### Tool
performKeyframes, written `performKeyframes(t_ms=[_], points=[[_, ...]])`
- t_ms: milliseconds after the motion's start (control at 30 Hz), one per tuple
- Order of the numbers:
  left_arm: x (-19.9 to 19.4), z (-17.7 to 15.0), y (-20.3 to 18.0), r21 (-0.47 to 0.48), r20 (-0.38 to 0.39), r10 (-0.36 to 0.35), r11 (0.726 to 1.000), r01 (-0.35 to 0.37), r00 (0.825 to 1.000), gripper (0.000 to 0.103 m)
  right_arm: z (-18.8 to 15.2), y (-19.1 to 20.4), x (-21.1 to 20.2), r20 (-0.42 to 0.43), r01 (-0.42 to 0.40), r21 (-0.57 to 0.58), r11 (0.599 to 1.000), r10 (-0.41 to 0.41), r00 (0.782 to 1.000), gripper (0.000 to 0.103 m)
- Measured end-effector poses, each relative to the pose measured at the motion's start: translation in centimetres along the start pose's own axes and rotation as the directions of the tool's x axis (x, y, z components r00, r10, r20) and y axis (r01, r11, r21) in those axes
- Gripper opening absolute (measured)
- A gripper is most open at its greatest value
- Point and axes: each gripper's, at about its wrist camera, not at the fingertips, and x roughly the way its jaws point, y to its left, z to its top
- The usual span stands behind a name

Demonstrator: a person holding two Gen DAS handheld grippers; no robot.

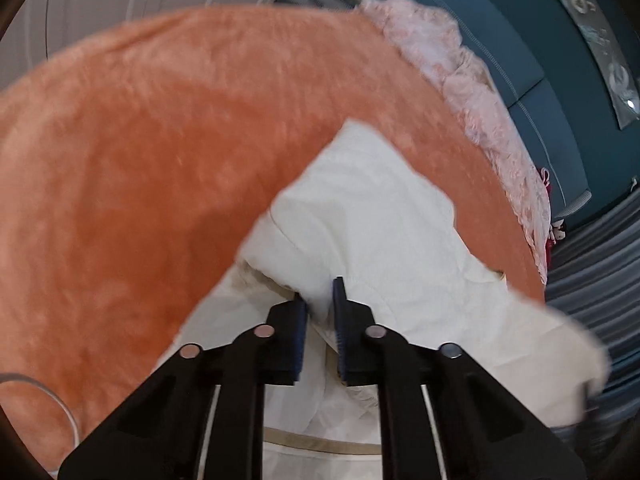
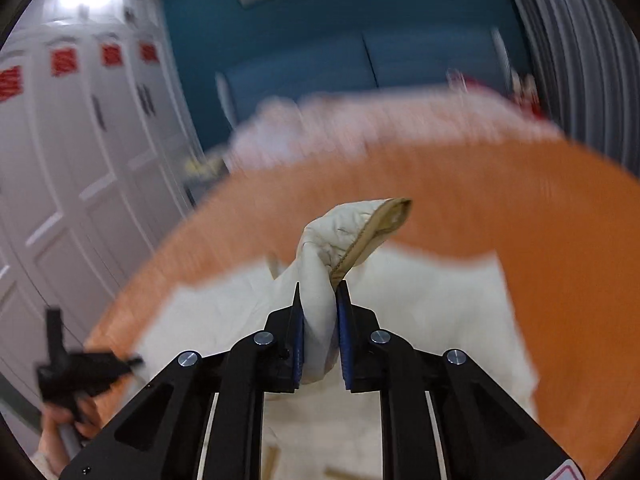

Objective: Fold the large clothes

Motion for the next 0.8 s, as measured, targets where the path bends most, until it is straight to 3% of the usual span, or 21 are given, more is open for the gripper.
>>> performKeyframes(t_ms=[67,133,167,233,267,533,633,700,800], points=[[-0.5,-0.5,-0.2,0.042,0.029,0.016,0.999,-0.017,0.999,0.010,-0.8,-0.6,0.2,0.018,0.024,-0.011,1.000,-0.024,1.000,0.013],[0.7,-1.5,-0.2,0.091,0.014,0.086,0.992,-0.087,0.996,0.009,-3.7,-1.9,3.4,-0.101,0.112,-0.053,0.992,-0.117,0.988,0.013],[1.3,-1.8,0.0,0.100,0.004,0.104,0.990,-0.104,0.995,0.009,-6.0,-3.2,5.8,-0.201,0.152,-0.048,0.987,-0.158,0.967,0.013],[2.1,-2.5,0.3,0.117,0.004,0.118,0.986,-0.118,0.993,0.009,-9.1,-5.3,7.8,-0.303,0.171,0.007,0.985,-0.161,0.939,0.013],[2.2,-2.8,0.2,0.142,0.020,0.126,0.982,-0.128,0.992,0.009,-10.0,-5.9,8.0,-0.310,0.168,0.028,0.985,-0.151,0.939,0.014],[3.2,-5.1,-1.3,0.295,0.148,0.222,0.920,-0.258,0.964,0.010,-11.1,-6.5,8.7,-0.331,0.157,0.046,0.987,-0.133,0.934,0.020],[2.7,-5.1,-1.5,0.303,0.155,0.232,0.914,-0.269,0.960,0.012,-10.9,-6.8,6.8,-0.317,0.170,0.099,0.980,-0.131,0.939,0.029],[1.2,-5.0,-1.5,0.301,0.156,0.235,0.914,-0.273,0.959,0.016,-10.6,-6.8,4.7,-0.266,0.213,0.118,0.970,-0.176,0.948,0.040],[-2.2,-4.7,-2.1,0.320,0.202,0.235,0.902,-0.291,0.951,0.017,-9.5,-6.1,0.1,-0.110,0.292,0.109,0.950,-0.280,0.954,0.043]])
